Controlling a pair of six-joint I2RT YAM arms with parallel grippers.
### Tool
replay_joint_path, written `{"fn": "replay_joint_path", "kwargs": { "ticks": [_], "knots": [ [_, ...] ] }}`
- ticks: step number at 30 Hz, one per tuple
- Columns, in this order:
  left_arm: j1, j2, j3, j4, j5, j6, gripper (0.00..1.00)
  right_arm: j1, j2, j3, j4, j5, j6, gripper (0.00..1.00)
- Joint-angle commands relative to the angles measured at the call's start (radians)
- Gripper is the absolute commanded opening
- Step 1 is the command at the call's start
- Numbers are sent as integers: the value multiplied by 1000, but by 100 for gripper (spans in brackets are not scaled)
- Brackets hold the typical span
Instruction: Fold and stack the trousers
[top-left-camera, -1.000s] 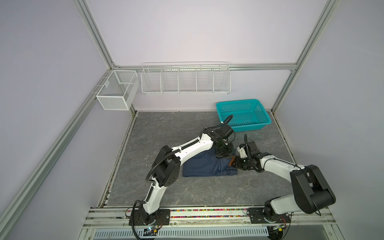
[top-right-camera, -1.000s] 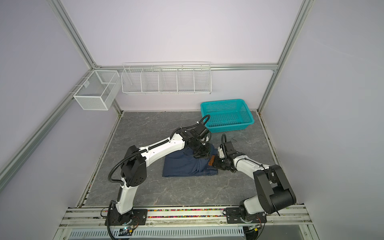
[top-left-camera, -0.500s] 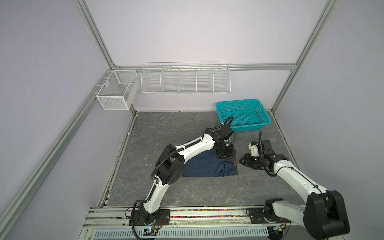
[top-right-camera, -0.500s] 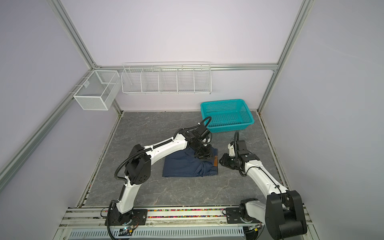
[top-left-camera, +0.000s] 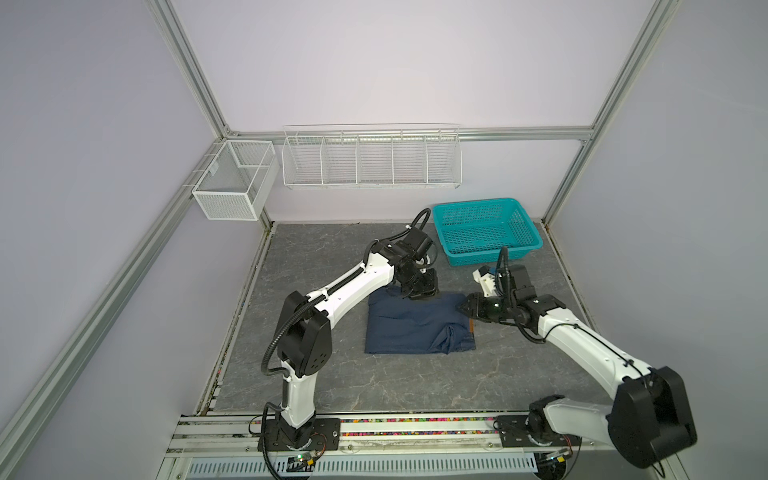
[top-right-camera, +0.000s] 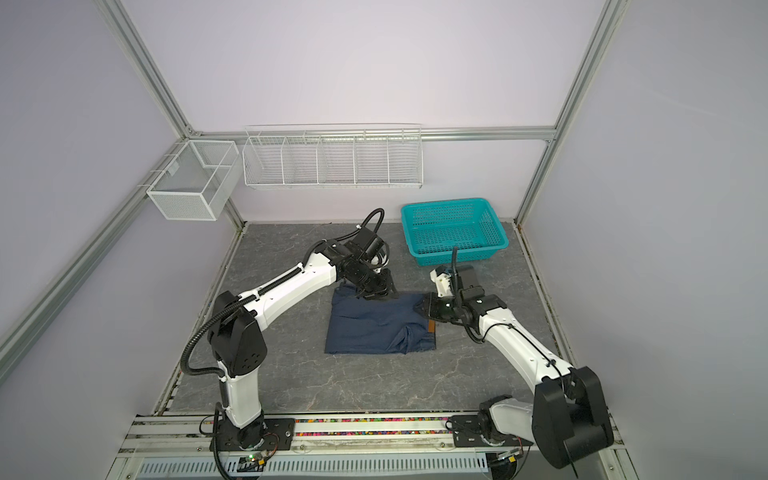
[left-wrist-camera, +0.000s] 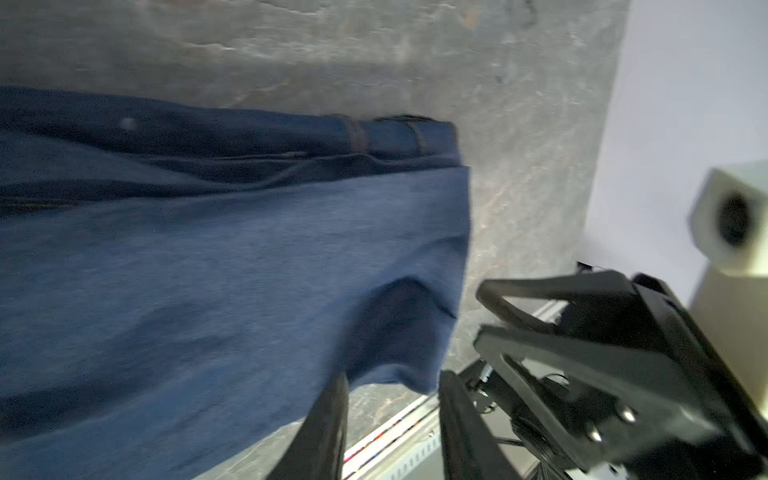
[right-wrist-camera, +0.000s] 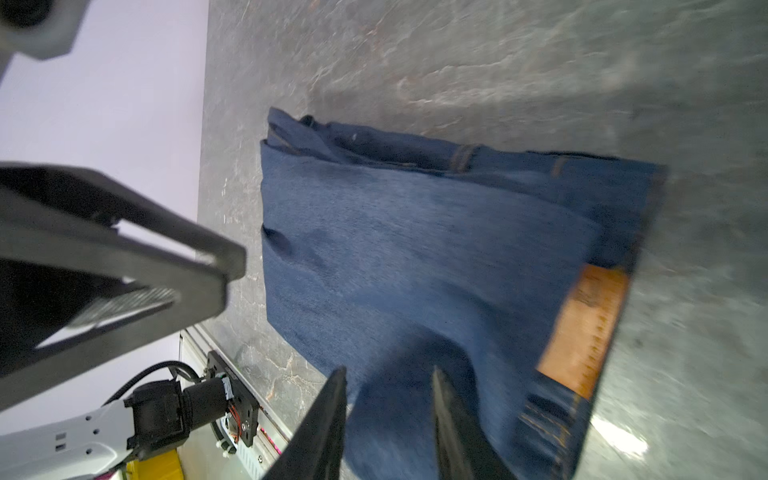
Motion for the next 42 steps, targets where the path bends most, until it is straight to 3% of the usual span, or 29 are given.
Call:
{"fn": "replay_joint_path", "kwargs": {
  "ticks": [1, 7, 13, 19, 26, 30, 36, 42],
  "knots": [
    [32, 9, -46, -47, -97, 68, 37, 45, 74, 25, 44, -11, -6, 36],
    [75, 54, -68, -55, -142, 132, 37, 94, 120, 17, -148, 53, -114, 34],
    [92, 127, -29, -75, -179, 188, 36, 95, 96, -17, -354, 187, -168, 34],
    [105, 190, -4, -75, -177, 217, 36, 92, 156, -16, -367, 271, -190, 34],
    [159, 218, 42, -87, -198, 232, 36, 75, 100, 74, -478, 300, -252, 35],
    [168, 220, 68, -91, -178, 233, 37, 38, 102, 109, -415, 286, -252, 38],
    [168, 175, 82, -124, -136, 226, 37, -32, 184, 197, -280, 222, -225, 53],
    [168, 78, -24, -100, -76, 181, 37, -51, 297, 195, -213, 121, -239, 56]
  ]
}}
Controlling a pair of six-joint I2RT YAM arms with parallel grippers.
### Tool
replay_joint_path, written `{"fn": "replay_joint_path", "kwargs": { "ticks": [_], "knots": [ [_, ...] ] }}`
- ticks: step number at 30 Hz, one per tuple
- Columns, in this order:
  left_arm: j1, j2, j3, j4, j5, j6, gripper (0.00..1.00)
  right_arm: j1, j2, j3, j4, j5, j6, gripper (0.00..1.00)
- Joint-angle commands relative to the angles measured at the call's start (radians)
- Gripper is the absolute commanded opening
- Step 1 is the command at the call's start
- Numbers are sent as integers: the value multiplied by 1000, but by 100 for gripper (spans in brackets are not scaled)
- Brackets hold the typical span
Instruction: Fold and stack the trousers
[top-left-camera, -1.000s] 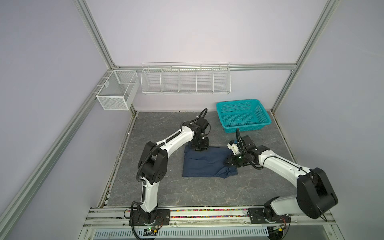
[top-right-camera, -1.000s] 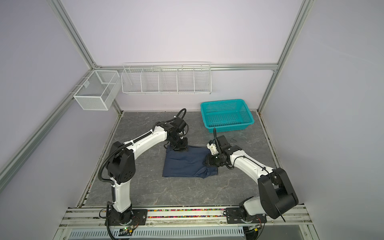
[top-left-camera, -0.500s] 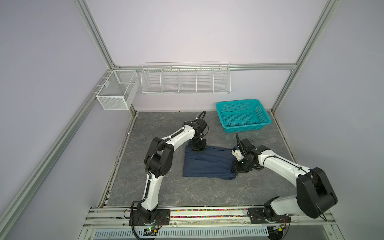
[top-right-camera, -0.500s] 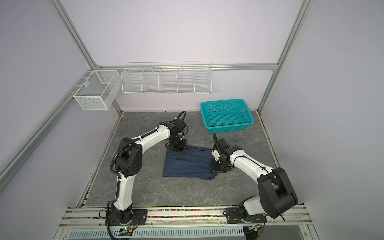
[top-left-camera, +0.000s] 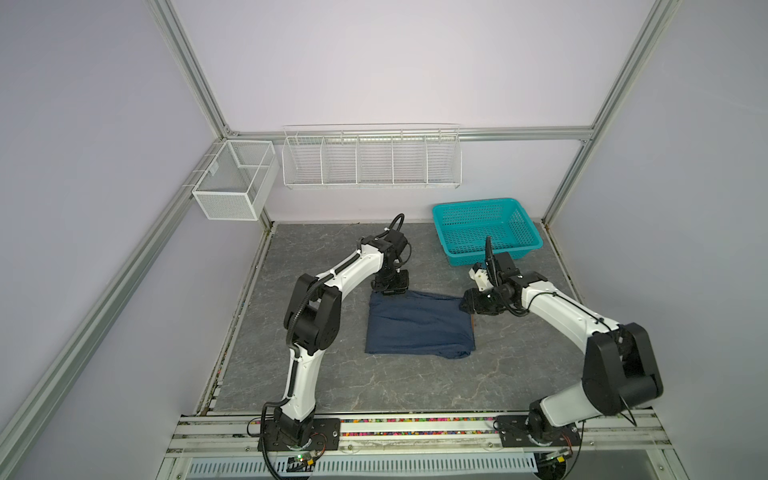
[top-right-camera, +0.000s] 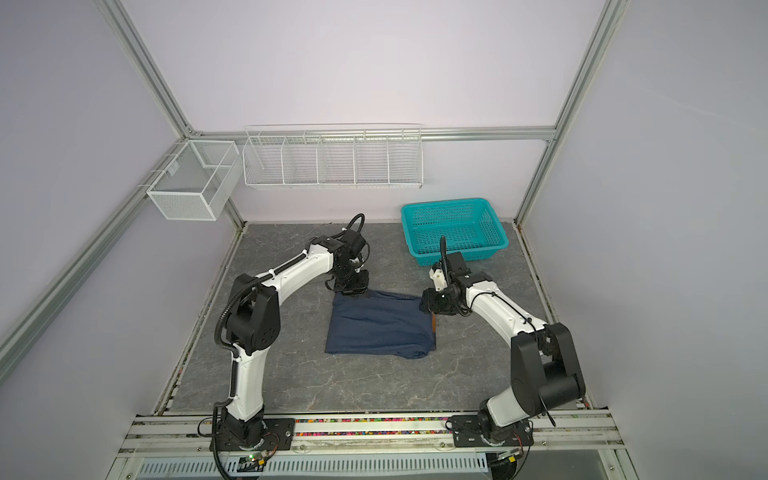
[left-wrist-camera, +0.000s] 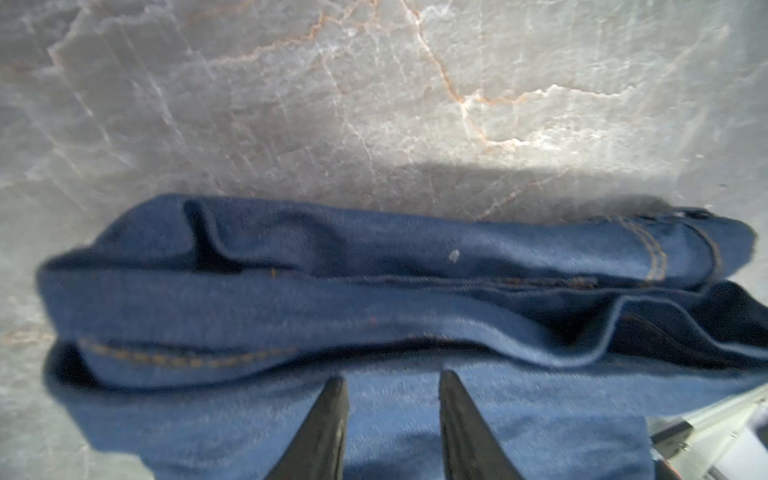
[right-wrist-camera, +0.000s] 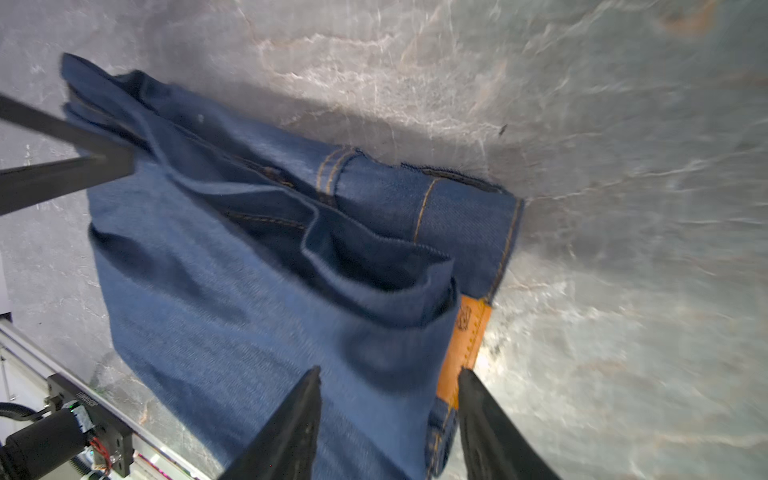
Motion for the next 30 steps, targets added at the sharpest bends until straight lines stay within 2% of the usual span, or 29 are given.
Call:
{"fn": "replay_joint_path", "kwargs": {
  "ticks": [1, 4, 8, 10, 12, 18, 30],
  "knots": [
    [-3, -96, -65, -12, 48, -25, 37, 0, 43, -14, 47, -85, -16, 56],
    [-5, -153, -142, 7, 61, -42, 37, -2, 62, -23, 71, -115, -22, 51],
    [-6, -192, -230, 24, 85, -44, 37, -1, 67, 21, 82, -127, -45, 27],
    [-6, -202, -264, 27, 84, -33, 37, -1, 51, 46, 80, -140, -52, 19],
    [-6, -209, -293, 29, 77, -23, 37, 5, 21, 59, 84, -155, -50, 15],
    [-5, -201, -327, 34, 54, -5, 37, 4, -33, 49, 79, -145, -68, 16],
    [-3, -150, -281, 32, 35, 13, 37, -47, 160, 90, 159, -80, -246, 28]
  ]
}}
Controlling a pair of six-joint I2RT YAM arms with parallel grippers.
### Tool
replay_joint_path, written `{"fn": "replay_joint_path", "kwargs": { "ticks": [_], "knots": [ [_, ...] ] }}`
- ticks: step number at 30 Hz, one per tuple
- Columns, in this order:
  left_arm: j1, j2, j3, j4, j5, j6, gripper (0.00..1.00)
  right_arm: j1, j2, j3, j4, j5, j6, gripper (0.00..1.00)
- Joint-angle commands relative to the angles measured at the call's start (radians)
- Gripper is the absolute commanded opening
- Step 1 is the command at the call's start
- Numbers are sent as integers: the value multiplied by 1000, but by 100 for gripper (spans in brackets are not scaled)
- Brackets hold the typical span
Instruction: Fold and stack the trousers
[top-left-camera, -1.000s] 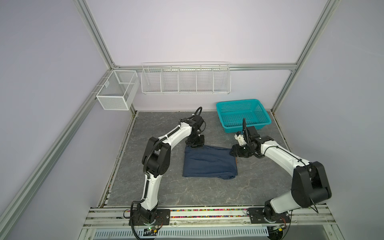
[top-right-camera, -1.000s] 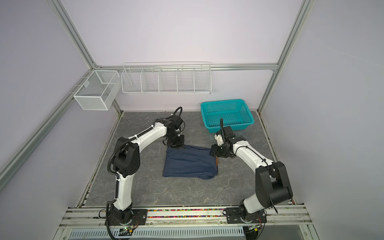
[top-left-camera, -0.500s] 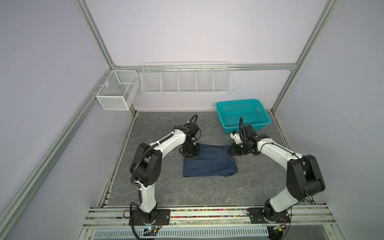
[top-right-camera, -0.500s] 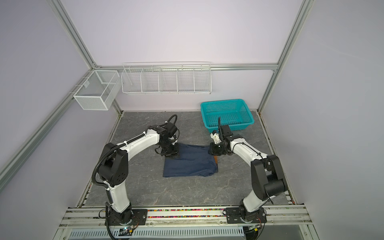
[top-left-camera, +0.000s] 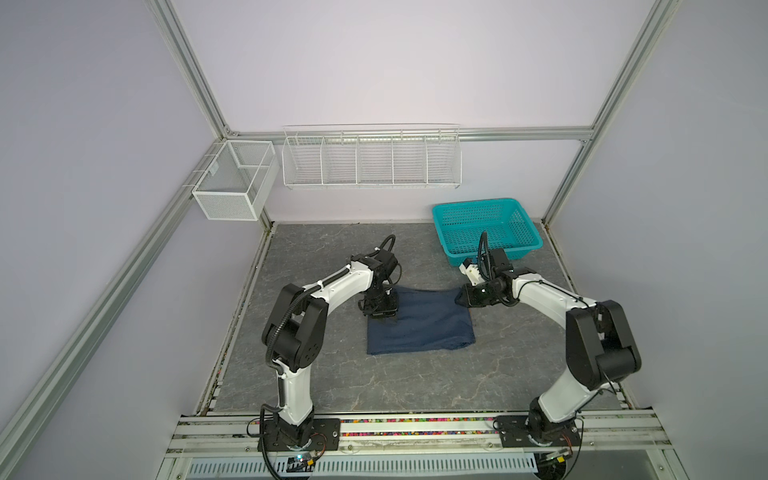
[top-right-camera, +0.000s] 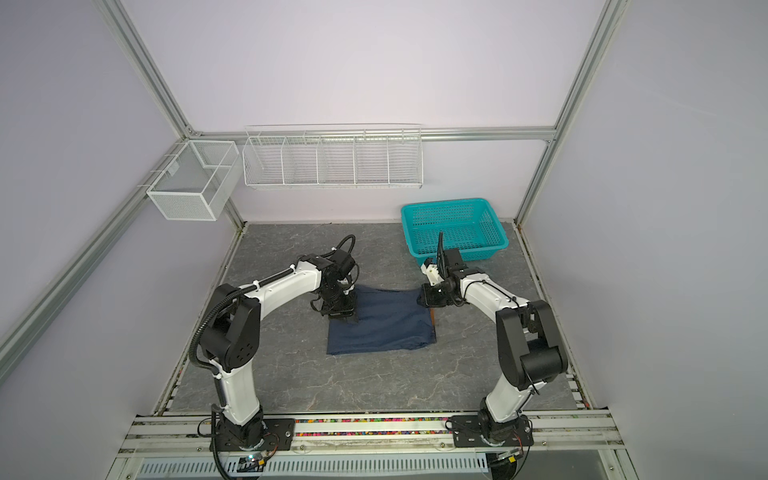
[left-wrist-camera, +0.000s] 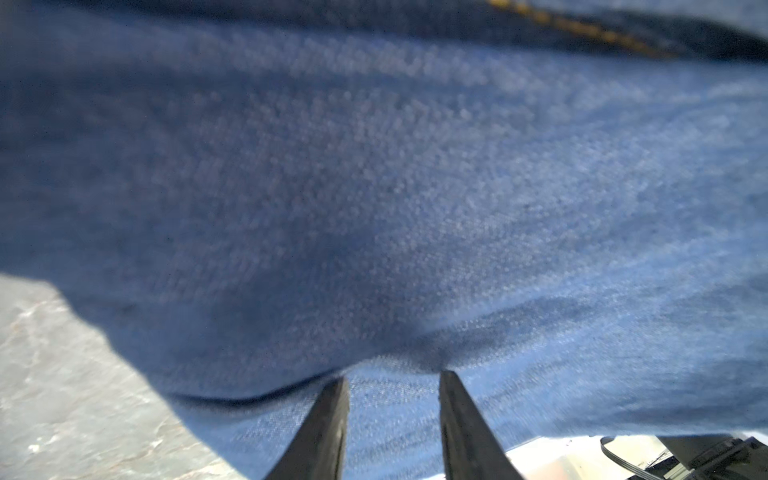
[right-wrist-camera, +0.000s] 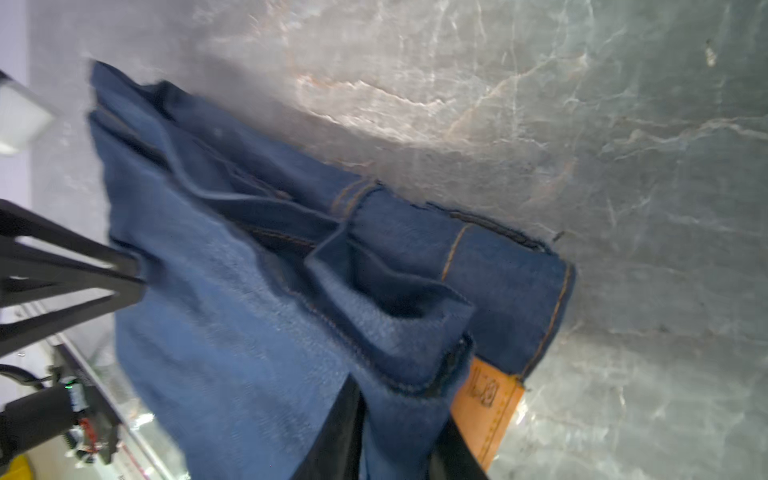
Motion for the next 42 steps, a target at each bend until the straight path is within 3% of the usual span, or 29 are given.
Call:
{"fn": "replay_joint_path", "kwargs": {
  "ticks": [1, 4, 7, 12, 18, 24, 32, 42],
  "knots": [
    [-1, 12, 51, -9, -14, 17, 37, -12, 7, 41, 24, 21, -89, 30],
    [2, 12, 69, -7, -4, 5, 37, -11, -21, 71, -62, 52, -83, 46],
    [5, 12, 81, -1, 11, -8, 37, -5, -107, 63, -149, 100, -38, 51],
    [17, 14, 112, 2, 23, -18, 37, 47, -284, -65, -166, 54, 105, 49],
    [55, 46, 117, 27, 17, -14, 37, 150, -382, -283, -42, 0, 284, 30],
    [87, 91, 132, 28, 4, 21, 37, 146, -340, -333, -58, 42, 221, 23],
    [120, 170, 232, -8, -17, 56, 37, 122, -245, -413, -62, 63, 226, 24],
    [122, 181, 343, -73, -25, 72, 38, 100, -313, -173, -76, 26, 188, 37]
  ]
}}
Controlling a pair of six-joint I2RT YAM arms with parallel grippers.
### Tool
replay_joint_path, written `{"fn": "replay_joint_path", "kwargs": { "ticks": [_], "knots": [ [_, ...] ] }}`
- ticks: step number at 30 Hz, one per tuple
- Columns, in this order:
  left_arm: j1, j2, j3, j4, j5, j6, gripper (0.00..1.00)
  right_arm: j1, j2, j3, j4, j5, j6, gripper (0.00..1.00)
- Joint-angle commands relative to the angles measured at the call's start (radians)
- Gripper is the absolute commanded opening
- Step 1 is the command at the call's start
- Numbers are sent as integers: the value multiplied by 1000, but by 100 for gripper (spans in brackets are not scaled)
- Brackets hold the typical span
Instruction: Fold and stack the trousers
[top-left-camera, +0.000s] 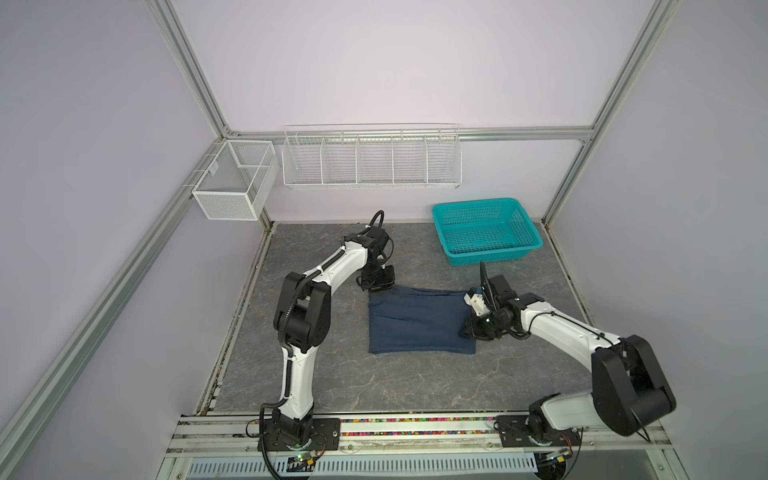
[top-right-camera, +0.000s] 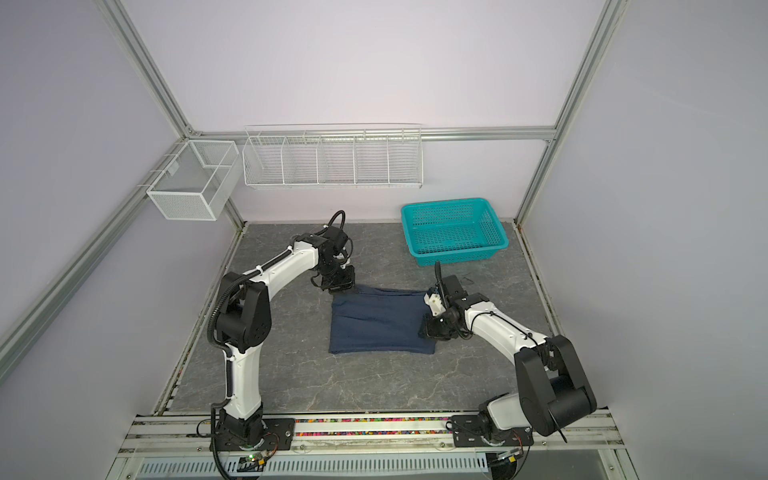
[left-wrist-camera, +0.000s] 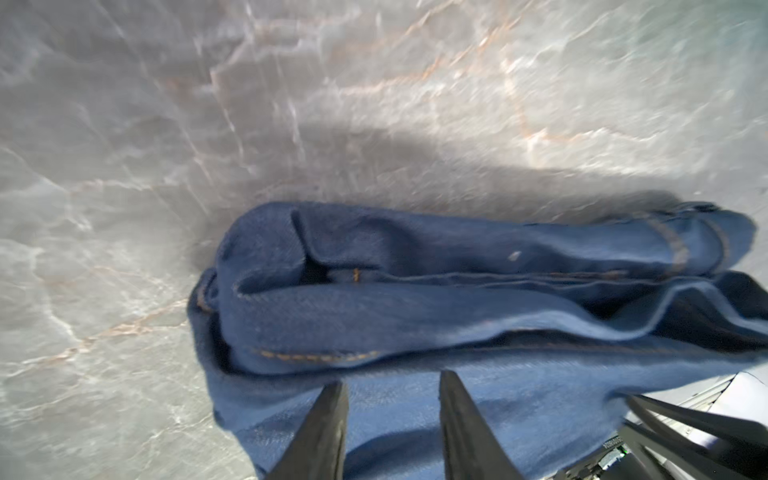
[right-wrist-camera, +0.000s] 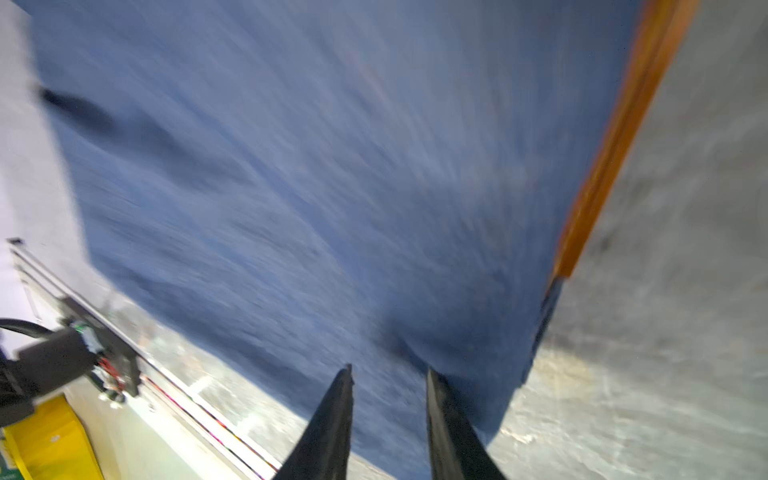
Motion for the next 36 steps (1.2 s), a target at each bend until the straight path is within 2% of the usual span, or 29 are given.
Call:
{"fn": "replay_joint_path", "kwargs": {
  "ticks": [1, 11, 21, 28, 32, 36],
  "knots": [
    [6, 31, 43, -42, -23, 35, 37, -9, -9, 88, 30, 8, -10, 38],
    [29, 114, 97, -27, -68, 62, 37, -102, 220, 205, 154, 102, -58, 38],
    [57, 166, 143, -38, -106, 68, 37, -102, 456, 283, 149, 173, -108, 35],
    [68, 195, 191, -47, -148, 99, 38, -100, 437, 278, 180, 122, -112, 37],
    [69, 149, 219, -88, -158, 137, 39, -99, 382, 290, 184, 52, -125, 46],
    [68, 37, 138, -76, -154, 190, 41, -100, 293, 278, 163, 16, -136, 57]
  ]
}}
